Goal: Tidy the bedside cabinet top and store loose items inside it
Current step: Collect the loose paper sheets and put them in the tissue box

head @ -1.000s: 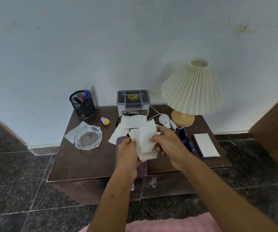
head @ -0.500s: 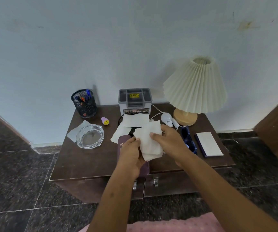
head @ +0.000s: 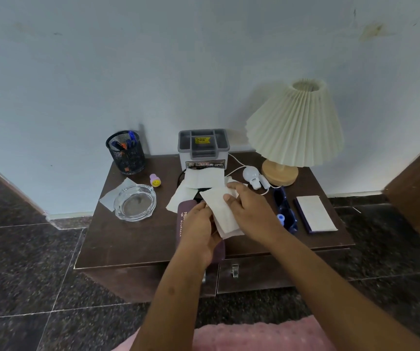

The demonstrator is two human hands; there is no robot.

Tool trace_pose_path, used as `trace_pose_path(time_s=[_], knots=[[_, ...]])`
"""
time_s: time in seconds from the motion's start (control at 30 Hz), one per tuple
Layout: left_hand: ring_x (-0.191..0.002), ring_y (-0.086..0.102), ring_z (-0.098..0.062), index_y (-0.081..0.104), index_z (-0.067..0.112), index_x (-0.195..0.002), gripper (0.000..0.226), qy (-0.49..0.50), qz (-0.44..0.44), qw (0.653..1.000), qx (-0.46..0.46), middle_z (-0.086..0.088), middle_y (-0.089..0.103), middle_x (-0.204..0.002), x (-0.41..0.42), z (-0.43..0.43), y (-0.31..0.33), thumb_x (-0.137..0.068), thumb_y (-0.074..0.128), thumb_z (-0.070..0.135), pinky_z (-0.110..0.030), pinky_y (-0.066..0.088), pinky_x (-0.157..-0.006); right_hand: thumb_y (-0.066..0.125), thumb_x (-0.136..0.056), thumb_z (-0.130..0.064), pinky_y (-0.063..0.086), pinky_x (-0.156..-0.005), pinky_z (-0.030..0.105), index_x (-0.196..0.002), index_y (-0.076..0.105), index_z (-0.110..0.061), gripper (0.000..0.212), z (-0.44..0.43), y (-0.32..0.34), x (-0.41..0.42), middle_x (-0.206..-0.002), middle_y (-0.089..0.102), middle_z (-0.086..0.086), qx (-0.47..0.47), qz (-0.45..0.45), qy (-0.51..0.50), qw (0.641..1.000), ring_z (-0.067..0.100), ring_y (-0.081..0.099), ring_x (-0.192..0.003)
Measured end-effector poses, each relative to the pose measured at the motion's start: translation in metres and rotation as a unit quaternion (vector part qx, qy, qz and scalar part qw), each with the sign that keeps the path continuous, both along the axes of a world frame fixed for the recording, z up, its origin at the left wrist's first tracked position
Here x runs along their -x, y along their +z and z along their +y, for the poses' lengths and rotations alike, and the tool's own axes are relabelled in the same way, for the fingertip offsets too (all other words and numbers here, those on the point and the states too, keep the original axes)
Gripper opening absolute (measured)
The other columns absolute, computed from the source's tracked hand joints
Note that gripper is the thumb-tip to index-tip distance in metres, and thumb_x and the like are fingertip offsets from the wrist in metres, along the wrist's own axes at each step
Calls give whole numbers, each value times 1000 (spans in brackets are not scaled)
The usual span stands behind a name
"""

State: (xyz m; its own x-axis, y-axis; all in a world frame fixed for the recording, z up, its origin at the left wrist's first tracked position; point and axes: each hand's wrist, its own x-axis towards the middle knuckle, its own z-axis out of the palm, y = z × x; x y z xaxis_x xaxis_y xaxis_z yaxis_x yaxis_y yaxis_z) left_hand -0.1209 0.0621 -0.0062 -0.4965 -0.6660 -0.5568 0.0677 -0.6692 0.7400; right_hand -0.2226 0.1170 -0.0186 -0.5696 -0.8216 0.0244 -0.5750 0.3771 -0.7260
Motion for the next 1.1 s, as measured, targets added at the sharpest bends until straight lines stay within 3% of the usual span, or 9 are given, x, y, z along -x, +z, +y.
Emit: trace_pose_path(time_s=[0.2,0.37,0.6,0.7,0.8,0.87,0.97,1.03,1.1], knots=[[-82,67,-19,66,14,-92,21,22,4,1000,2,-5,71,-90,1,-1,1,-95,46,10,-35,57,-66,37,-97,-45,39,-97,37,-137,42,-17,49,-4,5,-1,-139,46,10,-62,-77,-40,994,25,46,-124],[-81,66,-19,65,15,-94,21,23,-12,1000,15,-4,70,-89,3,1,-1,-96,44,10,-32,58,-60,34,-98,-47,52,-72,31,-112,49,-23,32,-1,13,-3,-111,55,2,-79,-355,-73,929,18,55,-95],[-82,65,-19,62,19,-88,26,51,0,998,20,-2,68,-89,4,3,-4,-99,40,14,-38,56,-72,37,-99,-33,50,-62,29,-107,49,-23,17,-6,15,-9,-96,55,1,-23,-445,-116,887,17,55,-84],[-86,65,-22,60,15,-108,24,74,8,997,18,-5,67,-94,5,6,-2,-100,39,23,-40,57,-72,37,-100,-25,51,-66,29,-124,49,-22,27,-9,11,-15,-104,58,0,-2,-443,-111,890,17,56,-89],[-92,64,-25,52,16,-120,32,54,-13,998,41,-6,64,-104,7,9,-1,-98,40,36,-44,58,-75,43,-96,-18,52,-86,38,-136,40,-26,41,-10,9,-20,-118,59,1,-7,-443,-66,894,21,59,-108],[-91,65,-26,48,11,-123,33,32,-23,997,74,-6,63,-109,7,11,-2,-99,41,32,-41,56,-76,47,-94,-14,49,-95,40,-132,43,-25,40,-7,13,-21,-117,62,2,-35,-450,-15,892,23,60,-110],[-91,64,-22,47,11,-119,22,30,-25,996,80,-10,61,-113,5,9,-3,-99,43,20,-38,57,-71,48,-94,-13,46,-90,35,-130,52,-17,37,0,24,-3,-124,62,4,-58,-435,32,898,19,58,-109],[-99,61,-25,48,13,-120,22,37,-34,996,69,-9,59,-117,5,6,-4,-99,42,17,-39,56,-73,49,-95,-16,42,-94,38,-134,49,-15,39,8,31,23,-133,53,3,-43,-377,-24,925,19,51,-112],[-107,58,-26,48,13,-123,25,34,-40,997,62,-8,57,-119,5,4,-5,-99,41,17,-42,54,-79,47,-95,-18,40,-99,44,-129,52,-8,35,21,32,56,-134,51,13,-66,-213,-86,971,27,51,-116]])
